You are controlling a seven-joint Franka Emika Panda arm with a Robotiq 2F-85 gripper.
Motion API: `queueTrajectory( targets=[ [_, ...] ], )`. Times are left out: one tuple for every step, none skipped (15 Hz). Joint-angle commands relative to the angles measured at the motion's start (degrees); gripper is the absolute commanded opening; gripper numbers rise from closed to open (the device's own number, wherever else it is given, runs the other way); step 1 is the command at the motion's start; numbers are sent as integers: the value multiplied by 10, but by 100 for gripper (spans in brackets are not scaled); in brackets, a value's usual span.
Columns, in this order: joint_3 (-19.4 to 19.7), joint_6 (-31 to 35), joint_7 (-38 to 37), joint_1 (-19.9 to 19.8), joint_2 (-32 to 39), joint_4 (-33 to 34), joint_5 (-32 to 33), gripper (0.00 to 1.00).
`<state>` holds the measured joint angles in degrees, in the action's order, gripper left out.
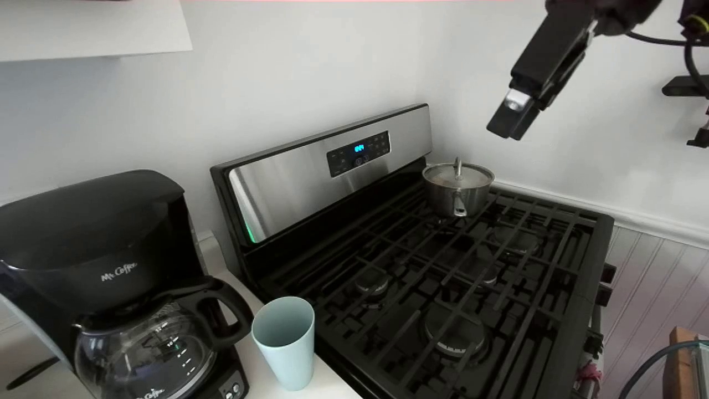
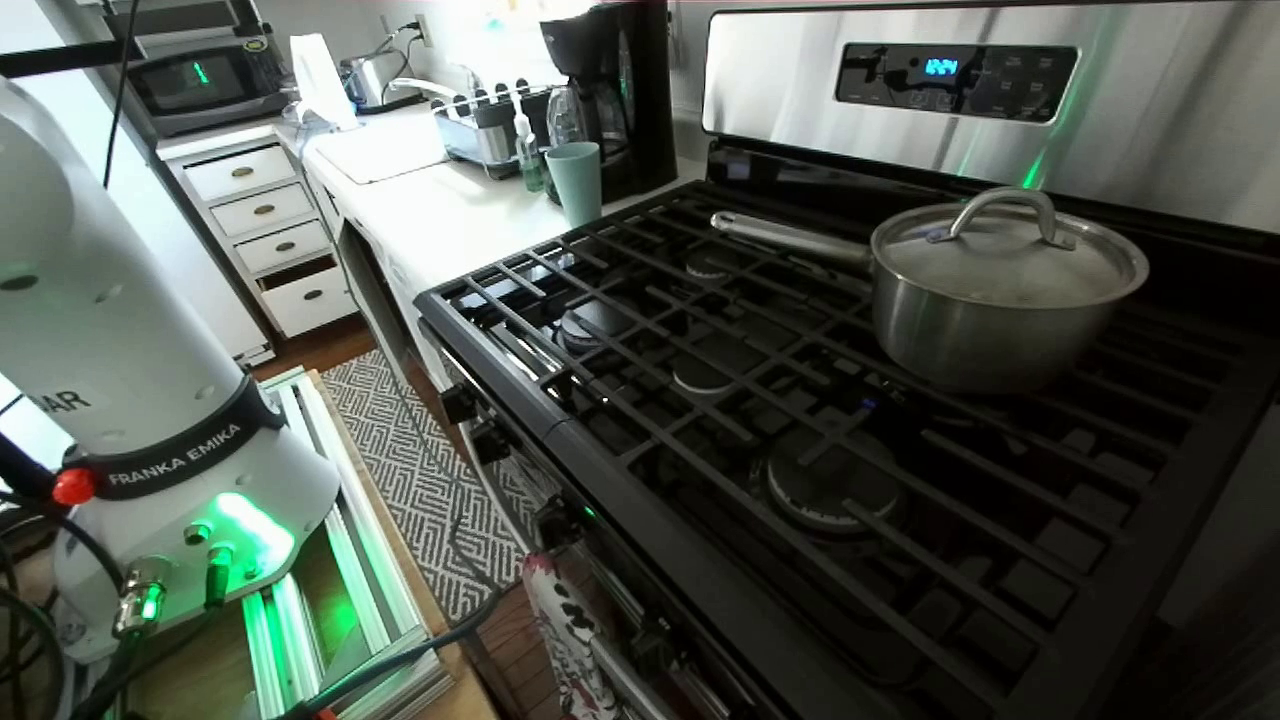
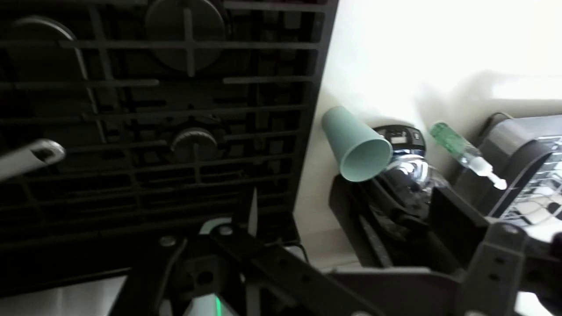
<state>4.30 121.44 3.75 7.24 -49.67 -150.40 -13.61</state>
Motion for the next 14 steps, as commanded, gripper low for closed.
queueTrajectory(
  targets=[
    [36, 10, 84, 62, 89, 103, -59, 100],
    [46, 10, 107, 77, 108, 129, -76, 100],
    [59, 6, 136, 92, 132, 159, -93, 100],
    [73, -6, 167, 106, 158, 194, -111, 100],
    [84, -17, 198, 118, 177, 220, -128, 100],
    [92, -39, 222, 127, 197, 245, -145, 100],
    [54, -7, 181, 83, 142, 179, -122, 100],
    [60, -19, 202, 89, 164, 203, -135, 100],
    [63, -25, 212, 91, 180, 219, -141, 100],
    [63, -28, 218, 92, 191, 229, -144, 100],
    [62, -30, 220, 92, 197, 234, -145, 100],
    [75, -38, 257, 110, 193, 225, -178, 100],
    [76, -22, 297, 126, 192, 225, -210, 100],
    [70, -18, 319, 130, 194, 230, -228, 100]
  ],
)
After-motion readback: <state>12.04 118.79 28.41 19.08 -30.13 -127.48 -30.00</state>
